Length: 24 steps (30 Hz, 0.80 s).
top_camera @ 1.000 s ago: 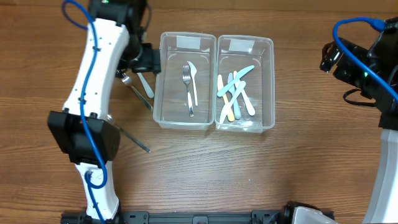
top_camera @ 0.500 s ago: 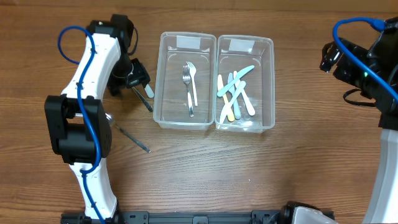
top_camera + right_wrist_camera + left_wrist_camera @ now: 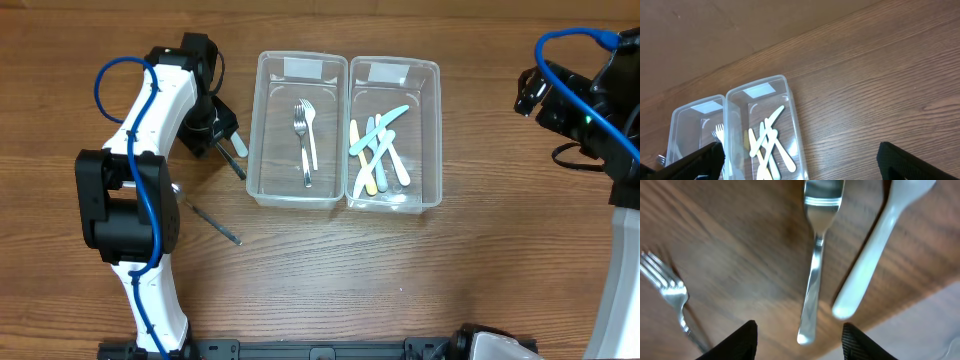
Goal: Pack container
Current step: 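Move left gripper to the next metal fork and grasp it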
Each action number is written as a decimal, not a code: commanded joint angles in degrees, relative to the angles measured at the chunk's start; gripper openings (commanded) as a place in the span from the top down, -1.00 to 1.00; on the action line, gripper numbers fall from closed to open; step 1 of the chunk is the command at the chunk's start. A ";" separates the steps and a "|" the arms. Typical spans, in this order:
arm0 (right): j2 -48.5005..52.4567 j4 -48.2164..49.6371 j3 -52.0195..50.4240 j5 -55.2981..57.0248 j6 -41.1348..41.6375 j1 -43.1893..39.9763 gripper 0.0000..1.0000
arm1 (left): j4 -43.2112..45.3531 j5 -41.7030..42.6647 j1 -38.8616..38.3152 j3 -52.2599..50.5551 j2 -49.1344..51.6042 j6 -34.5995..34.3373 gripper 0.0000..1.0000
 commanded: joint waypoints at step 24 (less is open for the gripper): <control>-0.20 0.26 0.35 0.81 0.15 -0.13 -1.00 | 7.34 1.14 -0.39 -5.81 7.04 2.19 -0.16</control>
